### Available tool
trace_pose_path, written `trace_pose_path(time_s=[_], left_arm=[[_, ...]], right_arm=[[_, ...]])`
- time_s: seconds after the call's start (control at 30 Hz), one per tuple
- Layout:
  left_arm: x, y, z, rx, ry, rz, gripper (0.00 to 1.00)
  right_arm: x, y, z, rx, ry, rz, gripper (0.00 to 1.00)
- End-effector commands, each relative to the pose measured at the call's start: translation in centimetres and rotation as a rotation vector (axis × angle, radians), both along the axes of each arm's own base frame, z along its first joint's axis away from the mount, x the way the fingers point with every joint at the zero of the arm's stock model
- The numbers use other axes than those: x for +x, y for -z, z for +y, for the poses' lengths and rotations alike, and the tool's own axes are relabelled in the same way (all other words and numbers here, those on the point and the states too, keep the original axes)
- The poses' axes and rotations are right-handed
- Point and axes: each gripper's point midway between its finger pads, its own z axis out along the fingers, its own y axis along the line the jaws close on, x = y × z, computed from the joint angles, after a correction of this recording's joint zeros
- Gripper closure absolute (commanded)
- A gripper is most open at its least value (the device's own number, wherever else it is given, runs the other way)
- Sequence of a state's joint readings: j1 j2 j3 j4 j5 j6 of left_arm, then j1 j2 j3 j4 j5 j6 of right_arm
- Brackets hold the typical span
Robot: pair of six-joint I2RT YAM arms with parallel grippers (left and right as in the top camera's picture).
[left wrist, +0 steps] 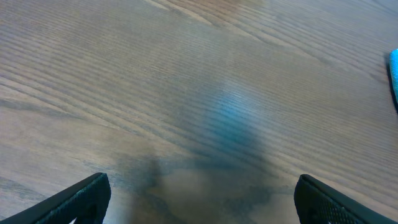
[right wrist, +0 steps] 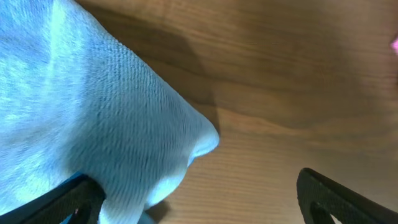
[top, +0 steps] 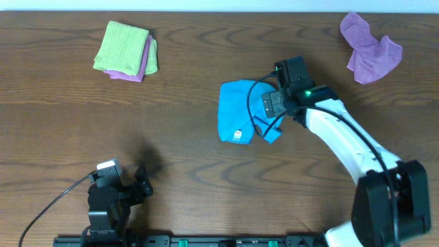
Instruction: Fold the cloth
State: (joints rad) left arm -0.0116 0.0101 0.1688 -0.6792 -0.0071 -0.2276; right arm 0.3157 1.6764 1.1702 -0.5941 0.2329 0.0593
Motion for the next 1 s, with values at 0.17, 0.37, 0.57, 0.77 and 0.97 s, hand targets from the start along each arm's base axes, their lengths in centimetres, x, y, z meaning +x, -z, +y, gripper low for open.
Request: trace_pose_path(time_s=[0.17, 0.37, 0.57, 0.77, 0.97], left_arm=[[-0.1, 0.4, 0.0, 0.017, 0.013, 0.009, 0.05], [-0.1, 0.4, 0.0, 0.017, 0.013, 0.009, 0.04], [-0.1, 0.4, 0.0, 0.019, 0.012, 0.008, 0.05], [-0.1, 0.4, 0.0, 0.017, 0.012, 0.009, 0.05], [-0.1, 0.4, 0.0, 0.017, 0.012, 0.008, 0.05]], right_arm=[[-4.1, -2.8, 1.6, 0.215, -0.097, 0.100, 0.05], [-7.4, -3.0, 3.3, 0.323, -0.364, 0.211, 0.09], [-8.9, -0.9, 2.9, 0.394, -0.440, 0.243, 0.11], [-10.0, 3.3, 2.6, 0.430, -0.404, 0.246, 0.11], [-9.8, 4.6, 2.6, 0.440, -0.382, 0.213, 0.17]])
